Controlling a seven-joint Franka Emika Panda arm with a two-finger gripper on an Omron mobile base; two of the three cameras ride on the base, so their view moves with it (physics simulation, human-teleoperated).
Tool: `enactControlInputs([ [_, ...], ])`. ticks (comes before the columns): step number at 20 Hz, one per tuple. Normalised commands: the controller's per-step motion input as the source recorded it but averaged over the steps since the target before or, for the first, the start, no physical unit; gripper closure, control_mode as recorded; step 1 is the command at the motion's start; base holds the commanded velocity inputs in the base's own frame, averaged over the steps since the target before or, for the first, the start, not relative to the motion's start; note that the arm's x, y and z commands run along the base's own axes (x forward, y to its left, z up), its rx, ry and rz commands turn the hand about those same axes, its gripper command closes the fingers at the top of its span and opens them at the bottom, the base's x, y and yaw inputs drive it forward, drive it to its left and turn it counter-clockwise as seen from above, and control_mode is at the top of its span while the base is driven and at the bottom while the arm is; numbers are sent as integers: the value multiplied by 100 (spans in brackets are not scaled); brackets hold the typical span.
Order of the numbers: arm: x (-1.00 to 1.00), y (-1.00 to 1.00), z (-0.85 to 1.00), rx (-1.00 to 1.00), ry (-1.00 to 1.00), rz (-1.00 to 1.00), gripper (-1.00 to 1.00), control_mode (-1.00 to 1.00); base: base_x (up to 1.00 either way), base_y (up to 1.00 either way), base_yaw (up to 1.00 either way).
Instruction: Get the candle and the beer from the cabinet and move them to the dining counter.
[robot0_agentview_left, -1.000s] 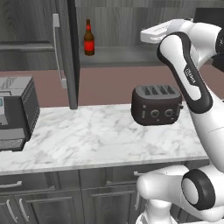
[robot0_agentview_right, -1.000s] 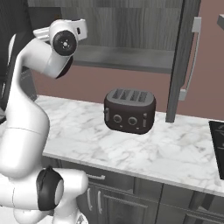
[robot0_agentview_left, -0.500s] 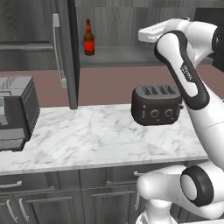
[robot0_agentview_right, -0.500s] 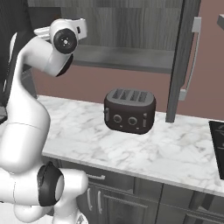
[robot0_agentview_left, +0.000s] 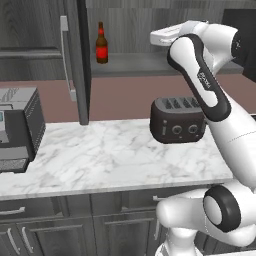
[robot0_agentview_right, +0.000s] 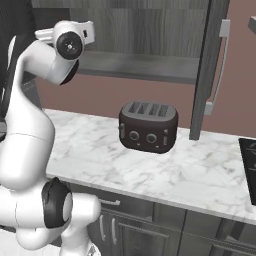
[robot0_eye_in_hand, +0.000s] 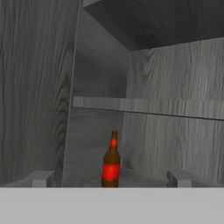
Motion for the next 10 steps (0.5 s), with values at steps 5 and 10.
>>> enactControlInputs([
  [5, 9, 2, 0, 6, 1, 0, -100, -100, 0, 0, 0],
  [10, 6, 0, -11, 6, 0, 0, -100, -100, 0, 0, 0],
])
